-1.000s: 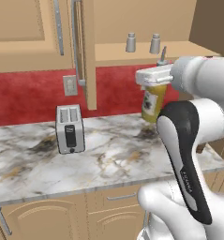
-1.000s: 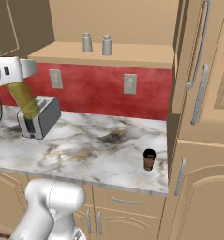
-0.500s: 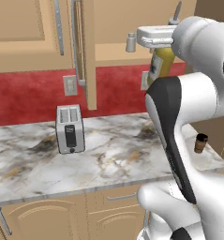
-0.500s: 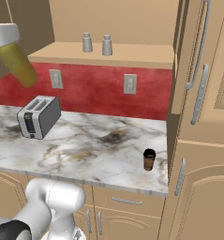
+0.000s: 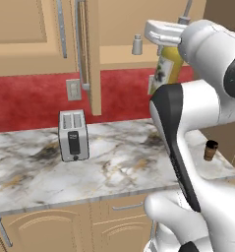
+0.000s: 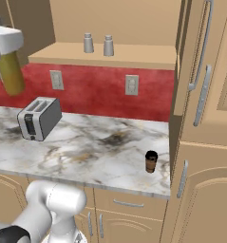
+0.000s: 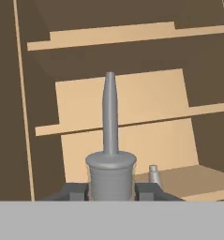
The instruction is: There are various items on the counter. Only move the condiments/shakers into the cabinet.
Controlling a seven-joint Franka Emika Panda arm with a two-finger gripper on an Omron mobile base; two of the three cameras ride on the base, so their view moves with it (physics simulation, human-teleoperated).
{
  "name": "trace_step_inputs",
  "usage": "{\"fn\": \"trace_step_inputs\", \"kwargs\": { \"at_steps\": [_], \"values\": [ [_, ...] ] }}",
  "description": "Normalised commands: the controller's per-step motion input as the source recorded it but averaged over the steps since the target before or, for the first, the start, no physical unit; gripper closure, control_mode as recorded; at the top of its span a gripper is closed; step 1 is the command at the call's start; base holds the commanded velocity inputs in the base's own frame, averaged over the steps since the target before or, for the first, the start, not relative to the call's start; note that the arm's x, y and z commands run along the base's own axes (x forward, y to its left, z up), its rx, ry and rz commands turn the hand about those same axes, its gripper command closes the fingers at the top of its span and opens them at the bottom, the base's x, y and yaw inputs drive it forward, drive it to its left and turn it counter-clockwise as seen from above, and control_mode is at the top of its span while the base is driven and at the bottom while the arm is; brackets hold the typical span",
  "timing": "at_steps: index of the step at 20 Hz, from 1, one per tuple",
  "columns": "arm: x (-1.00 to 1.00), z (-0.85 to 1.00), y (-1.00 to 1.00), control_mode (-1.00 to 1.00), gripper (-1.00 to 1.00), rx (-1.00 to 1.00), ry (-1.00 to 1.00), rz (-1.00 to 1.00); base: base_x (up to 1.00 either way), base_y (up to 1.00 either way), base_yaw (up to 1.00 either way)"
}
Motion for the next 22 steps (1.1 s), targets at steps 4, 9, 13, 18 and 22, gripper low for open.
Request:
{"fn": "trace_step_inputs", "kwargs": {
  "at_steps": [4,9,13,18,22],
  "values": [
    [0.19,0.26,-0.05,-1.00,1.00,0.06,0.14,0.00,0.00,0.00,0.00],
    [0.02,0.00,0.00,-1.00,1.00,0.00,-0.01,0.00,0.00,0.00,0.00],
    [0.31,0.00,0.00,-1.00,1.00,0.00,-0.09,0.00,0.00,0.00,0.00],
    [0.48,0.00,0.00,-1.00,1.00,0.00,-0.09,0.00,0.00,0.00,0.00],
    [0.62,0.00,0.00,-1.00,1.00,0.00,-0.05,0.00,0.00,0.00,0.00]
  ]
}}
